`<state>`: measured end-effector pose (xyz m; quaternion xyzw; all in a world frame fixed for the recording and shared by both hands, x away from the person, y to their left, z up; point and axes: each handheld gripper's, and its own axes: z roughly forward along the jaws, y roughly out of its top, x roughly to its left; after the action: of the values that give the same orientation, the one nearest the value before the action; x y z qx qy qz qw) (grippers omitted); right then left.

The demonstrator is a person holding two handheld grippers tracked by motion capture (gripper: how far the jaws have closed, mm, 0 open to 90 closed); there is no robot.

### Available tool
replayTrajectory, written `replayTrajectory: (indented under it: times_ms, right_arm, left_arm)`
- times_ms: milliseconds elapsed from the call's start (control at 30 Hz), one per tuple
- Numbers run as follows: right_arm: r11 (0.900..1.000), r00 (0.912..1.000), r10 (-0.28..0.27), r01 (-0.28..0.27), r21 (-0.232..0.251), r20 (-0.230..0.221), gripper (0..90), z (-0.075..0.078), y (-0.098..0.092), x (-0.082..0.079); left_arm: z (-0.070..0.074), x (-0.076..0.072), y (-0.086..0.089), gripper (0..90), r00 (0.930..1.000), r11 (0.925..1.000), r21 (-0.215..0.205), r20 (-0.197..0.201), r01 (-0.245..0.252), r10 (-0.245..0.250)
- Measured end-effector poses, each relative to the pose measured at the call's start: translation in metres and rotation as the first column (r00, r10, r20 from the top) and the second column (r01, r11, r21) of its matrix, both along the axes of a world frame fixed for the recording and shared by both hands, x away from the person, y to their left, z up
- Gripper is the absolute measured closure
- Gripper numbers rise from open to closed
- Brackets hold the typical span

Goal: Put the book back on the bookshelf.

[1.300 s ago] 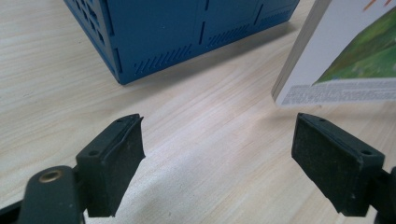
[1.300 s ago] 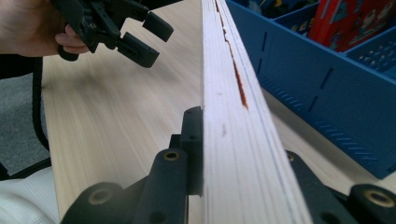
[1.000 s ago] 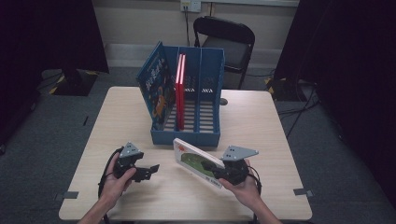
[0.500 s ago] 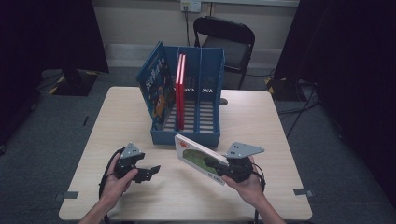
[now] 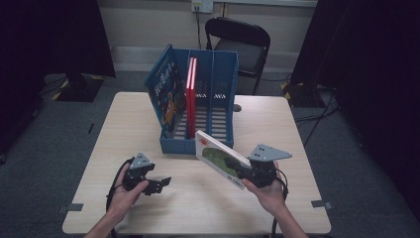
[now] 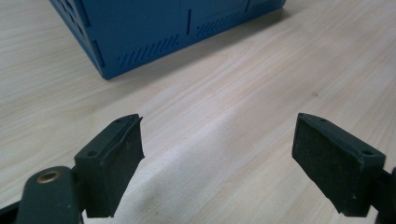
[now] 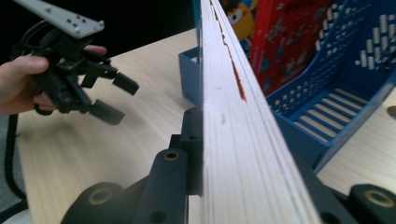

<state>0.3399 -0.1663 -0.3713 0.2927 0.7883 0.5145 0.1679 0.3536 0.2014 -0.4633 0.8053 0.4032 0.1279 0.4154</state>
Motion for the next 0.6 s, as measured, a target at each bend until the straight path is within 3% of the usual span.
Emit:
replayTrajectory:
  times_ms: [600]
  right_arm:
    - [0.991,0.9912,-0.131,0.132,0.015,-0.016,76.7,0.008,-0.009,0.021]
  left_arm:
    - [-0.001,0.0,-0.003,16.3,0.9999,0.9997,0.022,0.004,-0.011,0.011]
